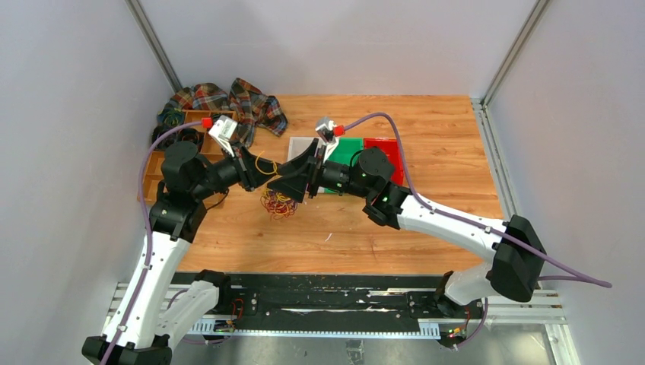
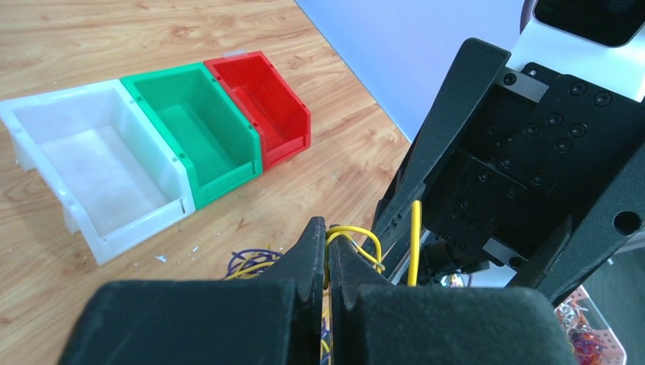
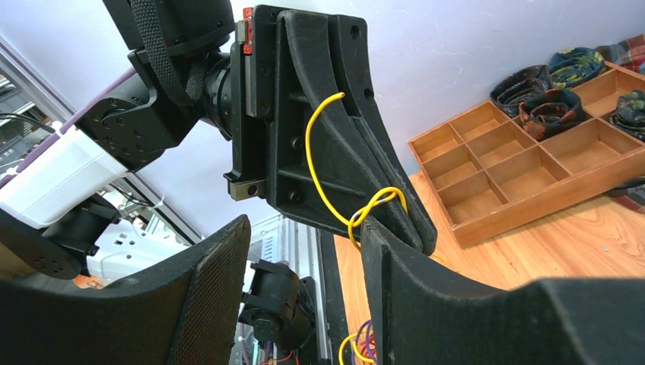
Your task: Untangle the cables
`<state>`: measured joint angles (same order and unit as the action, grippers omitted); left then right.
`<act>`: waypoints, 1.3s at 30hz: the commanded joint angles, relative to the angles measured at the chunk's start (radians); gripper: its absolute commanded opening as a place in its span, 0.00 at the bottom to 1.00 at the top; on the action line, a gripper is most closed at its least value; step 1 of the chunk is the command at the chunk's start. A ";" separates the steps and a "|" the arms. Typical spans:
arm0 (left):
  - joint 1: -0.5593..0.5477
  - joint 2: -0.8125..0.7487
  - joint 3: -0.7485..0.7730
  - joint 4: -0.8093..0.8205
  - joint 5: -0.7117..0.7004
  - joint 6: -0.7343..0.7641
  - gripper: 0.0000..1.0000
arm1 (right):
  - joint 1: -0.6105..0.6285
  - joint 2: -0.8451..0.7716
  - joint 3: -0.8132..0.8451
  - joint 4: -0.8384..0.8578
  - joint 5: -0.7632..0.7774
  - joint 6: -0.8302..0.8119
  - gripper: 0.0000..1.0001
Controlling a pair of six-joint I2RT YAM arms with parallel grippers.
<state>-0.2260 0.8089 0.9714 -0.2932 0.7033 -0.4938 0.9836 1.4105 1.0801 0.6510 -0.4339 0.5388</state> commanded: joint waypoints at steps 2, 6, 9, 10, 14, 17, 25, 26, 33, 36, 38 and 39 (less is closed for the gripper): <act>-0.007 -0.017 0.054 0.026 0.032 -0.064 0.01 | 0.007 0.005 0.027 0.052 -0.029 0.016 0.55; -0.006 -0.022 0.061 0.027 0.041 -0.077 0.01 | 0.003 -0.022 -0.004 0.055 -0.014 0.017 0.55; -0.007 -0.025 0.061 0.031 0.042 -0.083 0.01 | 0.003 -0.005 0.004 0.078 -0.044 0.041 0.54; -0.007 -0.026 0.061 0.031 0.042 -0.085 0.01 | 0.003 0.009 0.012 0.089 -0.067 0.053 0.54; -0.006 -0.030 0.068 0.033 0.042 -0.091 0.01 | 0.003 0.065 0.030 0.163 -0.142 0.118 0.51; -0.006 -0.033 0.070 0.030 0.038 -0.088 0.01 | 0.003 0.094 0.032 0.231 -0.180 0.178 0.50; -0.007 -0.031 0.069 0.031 0.025 -0.077 0.01 | 0.006 0.138 0.053 0.343 -0.244 0.278 0.41; -0.006 -0.030 0.071 0.028 0.020 -0.069 0.01 | 0.006 0.136 0.051 0.364 -0.256 0.296 0.40; -0.006 -0.023 0.085 -0.016 -0.062 0.039 0.01 | 0.002 0.012 -0.101 0.466 -0.251 0.364 0.27; -0.006 -0.018 0.081 -0.021 -0.114 0.049 0.01 | -0.005 -0.037 -0.155 0.551 -0.233 0.411 0.24; -0.006 -0.008 0.081 -0.025 -0.136 0.041 0.01 | -0.011 -0.045 -0.164 0.612 -0.237 0.453 0.23; -0.006 -0.005 0.082 -0.030 -0.149 0.039 0.01 | -0.015 -0.043 -0.162 0.642 -0.241 0.476 0.22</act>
<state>-0.2314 0.7891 1.0306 -0.3248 0.6556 -0.4782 0.9794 1.4151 0.9241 1.0893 -0.6228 0.9096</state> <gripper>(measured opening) 0.018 0.234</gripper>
